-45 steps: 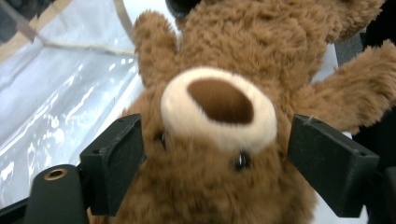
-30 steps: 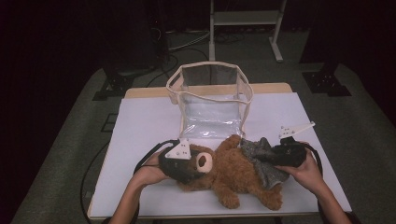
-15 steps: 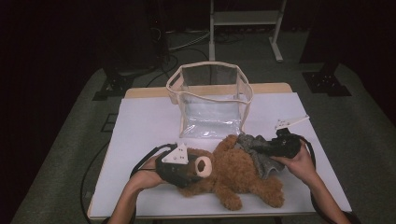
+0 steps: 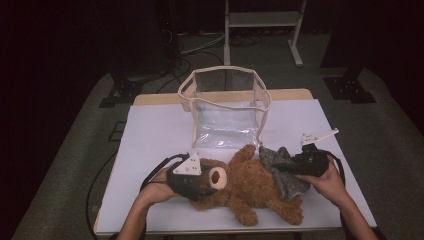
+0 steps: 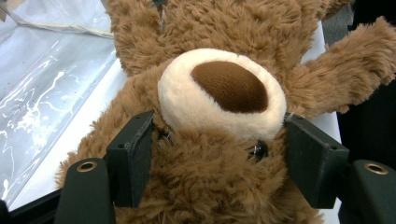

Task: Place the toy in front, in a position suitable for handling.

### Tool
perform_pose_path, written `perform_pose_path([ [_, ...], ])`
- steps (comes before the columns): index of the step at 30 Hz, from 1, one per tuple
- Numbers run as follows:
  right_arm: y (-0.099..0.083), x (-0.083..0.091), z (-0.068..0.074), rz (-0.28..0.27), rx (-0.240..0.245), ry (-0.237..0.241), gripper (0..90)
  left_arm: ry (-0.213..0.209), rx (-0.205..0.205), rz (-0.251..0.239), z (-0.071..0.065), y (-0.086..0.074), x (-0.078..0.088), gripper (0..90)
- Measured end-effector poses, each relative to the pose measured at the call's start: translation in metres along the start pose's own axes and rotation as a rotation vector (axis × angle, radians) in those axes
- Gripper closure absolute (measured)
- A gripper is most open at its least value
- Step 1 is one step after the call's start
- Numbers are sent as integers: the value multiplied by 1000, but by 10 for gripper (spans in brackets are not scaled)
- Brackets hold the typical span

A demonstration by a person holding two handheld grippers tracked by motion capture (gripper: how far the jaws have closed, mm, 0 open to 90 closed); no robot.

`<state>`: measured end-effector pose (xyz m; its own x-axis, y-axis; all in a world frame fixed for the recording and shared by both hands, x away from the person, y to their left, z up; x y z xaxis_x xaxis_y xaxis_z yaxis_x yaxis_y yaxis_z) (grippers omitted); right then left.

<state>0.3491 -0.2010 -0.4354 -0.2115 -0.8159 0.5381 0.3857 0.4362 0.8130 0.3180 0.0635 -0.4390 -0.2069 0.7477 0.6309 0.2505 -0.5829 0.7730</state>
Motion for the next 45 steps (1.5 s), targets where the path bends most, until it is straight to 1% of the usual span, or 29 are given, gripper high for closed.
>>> perform_pose_path([
  [5, -3, 3, 14, 14, 17, 15, 762, 7, 6, -3, 2, 2, -1, 305],
  [6, -3, 3, 14, 14, 17, 15, 762, 7, 6, -3, 2, 2, -1, 304],
  [7, -4, 5, 19, 14, 23, 22, 762, 9, 10, -3, 2, 2, -1, 304],
  [8, -4, 5, 19, 14, 23, 22, 762, 10, 11, -3, 3, 2, -1, 304],
  [9, -6, 8, 24, 17, 31, 27, 762, 13, 20, -7, 3, 2, -2, 303],
  [10, -6, 8, 24, 17, 31, 27, 762, 13, 20, -7, 3, 2, -2, 302],
  [11, -4, 11, 31, 13, 40, 40, 763, 15, 23, -10, 4, 2, -2, 299],
  [12, -4, 11, 31, 13, 40, 40, 763, 17, 33, -14, 4, 3, -3, 299],
  [13, 3, 13, 40, 5, 63, 55, 762, 21, 37, -16, 5, 3, -3, 298],
  [14, 3, 13, 40, 5, 63, 55, 762, 23, 41, -16, 6, 4, -4, 298],
  [15, 8, 12, 44, 1, 81, 55, 762, 28, 48, -17, 7, 5, -5, 296],
  [16, 19, 7, 53, -2, 122, 71, 762, 31, 51, -18, 7, 6, -5, 294],
  [18, 26, -1, 58, 12, 154, 66, 762, 35, 53, -18, 7, 6, -5, 293],
  [19, 26, -1, 58, 12, 154, 66, 762, 35, 53, -18, 7, 6, -5, 292],
  [20, 30, -8, 60, 28, 182, 61, 762, 37, 51, -19, 7, 6, -5, 292],
  [23, 32, -24, 59, 81, 211, 50, 763, 52, 40, -18, 6, 5, -1, 285],
  [28, 28, -23, 52, 75, 187, 43, 764, 80, 43, -23, 10, 0, 16, 274],
  [30, 26, -21, 51, 71, 175, 44, 764, 92, 63, -22, 14, -5, 20, 275],
  [32, 26, -20, 51, 72, 171, 43, 763, 71, 71, -13, 14, -10, 18, 313],
  [36, 33, -21, 54, 96, 201, 24, 763, 50, 86, -17, 14, -12, 11, 338],
  [37, 39, -25, 55, 114, 223, 16, 763, 47, 86, -19, 14, -12, 11, 346],
  [38, 39, -25, 55, 114, 223, 16, 763, 44, 84, -18, 14, -12, 11, 346],
  [39, 45, -30, 57, 128, 242, 21, 763, 41, 86, -22, 13, -12, 9, 357],
  [40, 45, -30, 57, 128, 242, 21, 763, 36, 87, -26, 12, -11, 8, 357],
  [41, 52, -40, 59, 155, 264, 25, 763, 34, 84, -25, 12, -11, 7, 361],
  [42, 52, -40, 59, 155, 264, 25, 763, 36, 83, -23, 12, -11, 7, 361],
  [43, 57, -51, 62, 179, 278, 39, 763, 38, 84, -22, 12, -10, 7, 361],
  [44, 57, -51, 62, 179, 278, 39, 763, 38, 85, -22, 12, -10, 7, 361],
  [45, 59, -56, 63, 186, 283, 47, 762, 39, 85, -25, 12, -10, 6, 361],
])
Point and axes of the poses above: each handheld gripper's, and its own axes: x roughly backward along the jaws, y roughly out of its top, z roughly to its left, the point moved 8 cm from there along -x, roughly forward along the jaws, and after that the axes turned 11 degrees about x, right-handed, at the moved point
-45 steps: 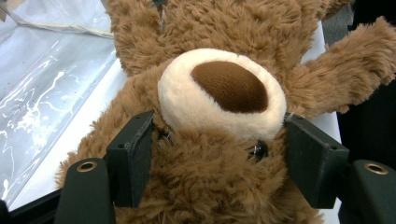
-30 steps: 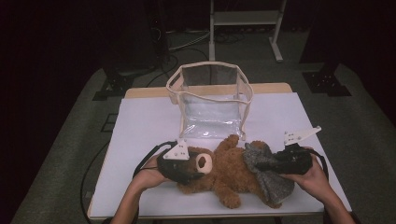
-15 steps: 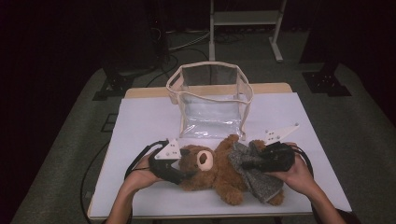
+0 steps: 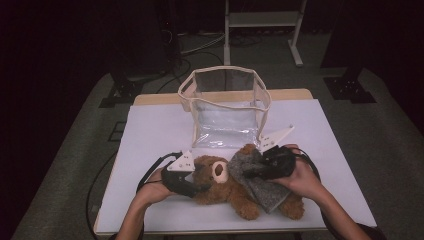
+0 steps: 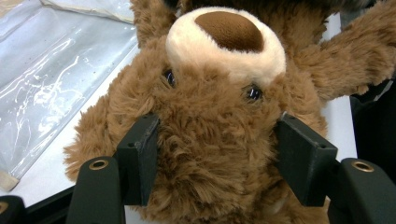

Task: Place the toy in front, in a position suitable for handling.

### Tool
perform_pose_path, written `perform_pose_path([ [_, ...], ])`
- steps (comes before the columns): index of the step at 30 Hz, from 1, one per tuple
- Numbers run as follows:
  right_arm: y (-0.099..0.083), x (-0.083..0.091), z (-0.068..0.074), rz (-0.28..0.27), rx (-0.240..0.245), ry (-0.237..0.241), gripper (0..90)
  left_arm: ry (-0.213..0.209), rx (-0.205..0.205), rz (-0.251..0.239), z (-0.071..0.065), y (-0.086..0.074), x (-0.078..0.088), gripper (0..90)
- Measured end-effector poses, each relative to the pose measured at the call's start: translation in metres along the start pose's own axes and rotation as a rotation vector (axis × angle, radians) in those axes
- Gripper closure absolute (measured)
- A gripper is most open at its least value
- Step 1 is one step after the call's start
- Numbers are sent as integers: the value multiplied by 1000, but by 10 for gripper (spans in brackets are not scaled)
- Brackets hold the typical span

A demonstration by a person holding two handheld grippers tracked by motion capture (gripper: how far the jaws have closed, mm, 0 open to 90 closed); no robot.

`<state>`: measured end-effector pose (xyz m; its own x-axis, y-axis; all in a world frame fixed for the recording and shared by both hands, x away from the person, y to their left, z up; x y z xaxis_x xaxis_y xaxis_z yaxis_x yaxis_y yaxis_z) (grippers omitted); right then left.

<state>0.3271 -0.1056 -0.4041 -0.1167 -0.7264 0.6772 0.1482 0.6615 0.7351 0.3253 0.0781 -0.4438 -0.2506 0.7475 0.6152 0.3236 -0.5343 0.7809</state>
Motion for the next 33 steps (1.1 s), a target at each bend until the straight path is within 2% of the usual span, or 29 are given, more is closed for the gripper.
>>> perform_pose_path([
  [3, 6, -18, 4, 23, 26, 31, 761, 7, -4, 9, 0, -1, 0, 357],
  [6, 6, -21, 7, 28, 37, 33, 762, 12, -3, 8, 1, -2, 1, 338],
  [13, -12, -1, 21, 12, 19, 47, 762, 19, -9, 8, 0, -2, 2, 332],
  [16, -13, 3, 24, 19, 37, 51, 761, 23, -15, 16, 0, 0, 1, 335],
  [17, -10, 3, 28, 28, 58, 52, 761, 32, -10, 15, 1, 2, 0, 335],
  [20, -3, -3, 32, 27, 80, 70, 761, 41, 3, 10, 2, 4, -2, 336],
  [21, 2, -15, 38, 47, 104, 97, 760, 56, 17, 14, 5, 4, -2, 336],
  [22, 2, -22, 40, 67, 128, 99, 760, 59, 20, 14, 6, 5, -2, 336],
  [26, -5, -38, 46, 127, 155, 125, 760, 63, 27, 10, 7, 4, -1, 335],
  [30, -17, -28, 46, 137, 151, 114, 760, 56, 32, 6, 7, 3, 0, 334],
  [33, -29, -15, 47, 134, 129, 112, 761, 53, 27, 10, 5, 2, 0, 333],
])
Point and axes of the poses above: each handheld gripper's, and its own axes: x roughly backward along the jaws, y roughly out of its top, z roughly to its left, the point moved 8 cm from there along -x, roughly forward along the jaws, and after that the axes turned 11 degrees about x, right-handed, at the moved point
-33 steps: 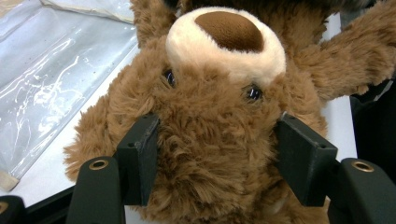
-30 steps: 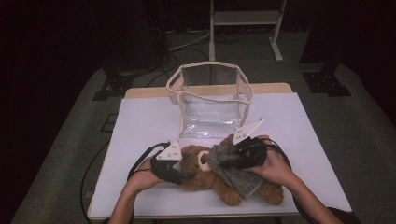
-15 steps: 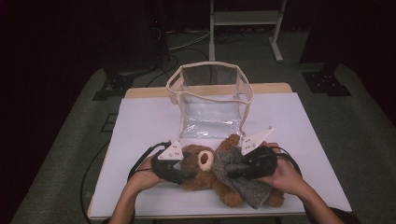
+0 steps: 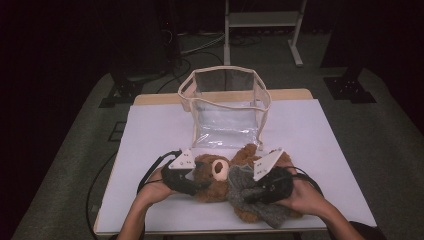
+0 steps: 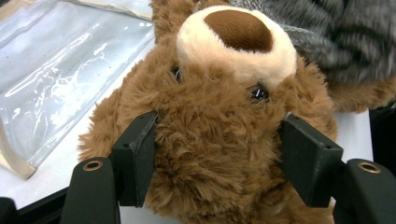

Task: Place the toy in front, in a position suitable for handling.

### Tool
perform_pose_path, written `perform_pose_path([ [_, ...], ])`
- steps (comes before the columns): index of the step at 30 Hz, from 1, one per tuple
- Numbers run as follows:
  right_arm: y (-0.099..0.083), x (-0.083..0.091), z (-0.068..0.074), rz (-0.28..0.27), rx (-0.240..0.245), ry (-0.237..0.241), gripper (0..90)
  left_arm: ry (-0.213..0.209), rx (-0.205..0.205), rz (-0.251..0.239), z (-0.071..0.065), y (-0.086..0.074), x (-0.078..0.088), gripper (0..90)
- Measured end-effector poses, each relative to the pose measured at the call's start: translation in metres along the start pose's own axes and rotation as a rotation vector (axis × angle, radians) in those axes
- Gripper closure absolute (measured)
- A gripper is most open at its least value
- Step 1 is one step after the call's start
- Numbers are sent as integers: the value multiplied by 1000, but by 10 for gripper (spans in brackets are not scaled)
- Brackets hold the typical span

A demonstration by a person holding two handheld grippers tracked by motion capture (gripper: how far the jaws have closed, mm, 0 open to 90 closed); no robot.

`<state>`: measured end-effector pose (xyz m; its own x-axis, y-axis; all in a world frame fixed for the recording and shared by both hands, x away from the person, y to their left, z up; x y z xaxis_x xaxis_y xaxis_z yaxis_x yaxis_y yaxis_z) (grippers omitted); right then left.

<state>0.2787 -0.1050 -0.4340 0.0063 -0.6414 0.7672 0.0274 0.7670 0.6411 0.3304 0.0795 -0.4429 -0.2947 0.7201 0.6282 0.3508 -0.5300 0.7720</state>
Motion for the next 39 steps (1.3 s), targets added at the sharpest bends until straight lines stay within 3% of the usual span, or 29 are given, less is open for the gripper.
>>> perform_pose_path([
  [8, -22, 35, 1, -40, -51, -77, 761, -20, -18, 15, -5, -2, 0, 333],
  [11, -26, 57, -9, -88, -98, -141, 761, -38, -33, 34, -9, -4, -1, 332],
  [14, -23, 67, -22, -124, -122, -184, 761, -49, -58, 49, -12, -6, 1, 331],
  [17, -22, 65, -34, -142, -138, -185, 761, -46, -68, 60, -13, -8, 2, 331],
  [21, -28, 62, -38, -169, -160, -169, 762, -51, -73, 62, -13, -10, 2, 332],
  [25, -45, 68, -39, -192, -203, -183, 762, -55, -87, 72, -13, -11, 3, 332],
  [28, -68, 78, -44, -197, -268, -219, 761, -55, -95, 78, -15, -11, 4, 331],
  [31, -76, 86, -51, -211, -302, -245, 761, -57, -106, 87, -16, -11, 4, 331],
  [35, -67, 89, -61, -237, -300, -256, 761, -60, -111, 92, -17, -11, 4, 331],
  [39, -53, 75, -77, -216, -278, -249, 760, -72, -119, 95, -17, -12, 5, 331],
])
Point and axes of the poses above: each handheld gripper's, and its own axes: x roughly backward along the jaws, y roughly out of its top, z roughly to its left, the point moved 8 cm from there along -x, roughly forward along the jaws, and after that the axes turned 11 degrees about x, right-handed, at the moved point
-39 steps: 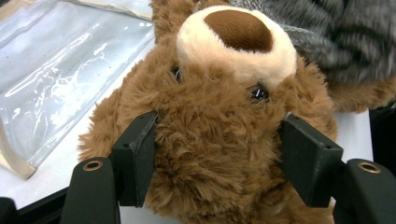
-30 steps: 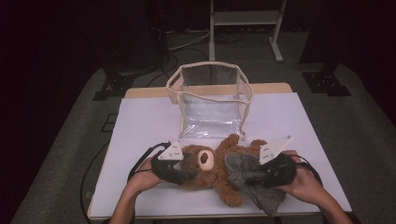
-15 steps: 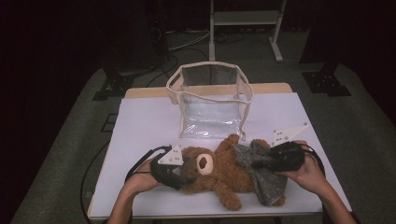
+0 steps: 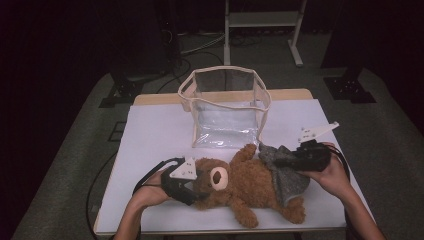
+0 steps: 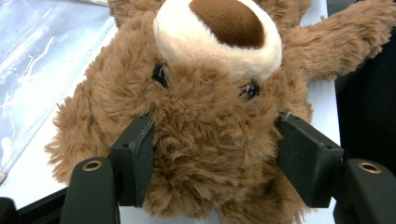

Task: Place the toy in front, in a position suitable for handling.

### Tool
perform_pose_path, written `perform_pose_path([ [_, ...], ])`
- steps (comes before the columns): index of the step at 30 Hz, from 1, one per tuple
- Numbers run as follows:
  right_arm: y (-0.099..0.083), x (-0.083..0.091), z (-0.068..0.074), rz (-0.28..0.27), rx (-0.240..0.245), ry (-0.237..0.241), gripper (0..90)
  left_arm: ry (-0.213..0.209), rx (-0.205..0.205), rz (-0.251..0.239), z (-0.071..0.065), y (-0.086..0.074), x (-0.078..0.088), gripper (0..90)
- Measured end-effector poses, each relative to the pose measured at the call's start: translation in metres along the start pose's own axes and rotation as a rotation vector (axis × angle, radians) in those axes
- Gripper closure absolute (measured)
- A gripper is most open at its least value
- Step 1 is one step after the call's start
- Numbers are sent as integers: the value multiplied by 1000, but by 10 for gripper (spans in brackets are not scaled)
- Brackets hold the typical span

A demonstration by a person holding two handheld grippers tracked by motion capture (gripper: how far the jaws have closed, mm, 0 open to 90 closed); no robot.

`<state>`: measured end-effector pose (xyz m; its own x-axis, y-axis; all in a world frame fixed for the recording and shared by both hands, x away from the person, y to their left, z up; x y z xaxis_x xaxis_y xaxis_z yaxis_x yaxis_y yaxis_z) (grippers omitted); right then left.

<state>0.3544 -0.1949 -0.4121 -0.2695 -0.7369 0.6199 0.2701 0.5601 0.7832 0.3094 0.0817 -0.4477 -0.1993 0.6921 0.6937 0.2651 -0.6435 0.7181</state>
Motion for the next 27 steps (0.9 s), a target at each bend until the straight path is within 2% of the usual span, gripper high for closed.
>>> perform_pose_path([
  [3, -4, -16, -8, 34, -6, 4, 759, 2, 1, -3, 0, 0, 0, 332],
  [5, -10, -18, -14, 22, -35, 13, 760, 2, -2, -4, 0, -1, 1, 331],
  [10, -35, -4, -28, 24, -117, -27, 760, -2, 3, -12, -1, 0, -1, 334],
  [13, -36, 6, -27, 6, -141, -9, 760, -9, 9, -16, -2, 2, -3, 340],
  [17, -13, 10, -16, -17, -88, 35, 759, -12, 13, -17, -3, 4, -6, 350],
  [18, -8, 8, -14, -18, -76, 40, 759, -24, 14, -21, -4, 5, -8, 352],
  [19, -8, 8, -14, -18, -76, 40, 759, -24, 14, -21, -4, 5, -8, 355],
  [20, 6, 1, -8, -14, -44, 57, 759, -27, 12, -24, -4, 5, -8, 355],
  [22, 17, -7, -3, -1, -4, 77, 759, -31, 10, -26, -4, 5, -9, 357],
  [23, 30, -19, 3, 20, 28, 98, 759, -31, 10, -25, -4, 5, -9, 357],
  [24, 30, -19, 3, 20, 28, 98, 759, -31, 7, -23, -4, 5, -9, 357],
  [25, 38, -32, 6, 50, 53, 119, 759, -31, 5, -22, -5, 6, -9, 357],
  [26, 38, -32, 6, 50, 53, 119, 759, -31, 5, -22, -5, 6, -9, 357],
  [27, 46, -48, 9, 86, 72, 140, 759, -30, -2, -16, -6, 6, -10, 357],
])
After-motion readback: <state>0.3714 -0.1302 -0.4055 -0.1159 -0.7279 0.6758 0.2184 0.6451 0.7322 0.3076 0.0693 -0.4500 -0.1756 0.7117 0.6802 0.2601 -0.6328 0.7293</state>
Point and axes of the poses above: each handheld gripper's, and its own axes: x roughly backward along the jaws, y roughly out of its top, z roughly to its left, the point moved 8 cm from there along -x, roughly forward along the jaws, and after that the axes turned 11 degrees about x, right-handed, at the moved point
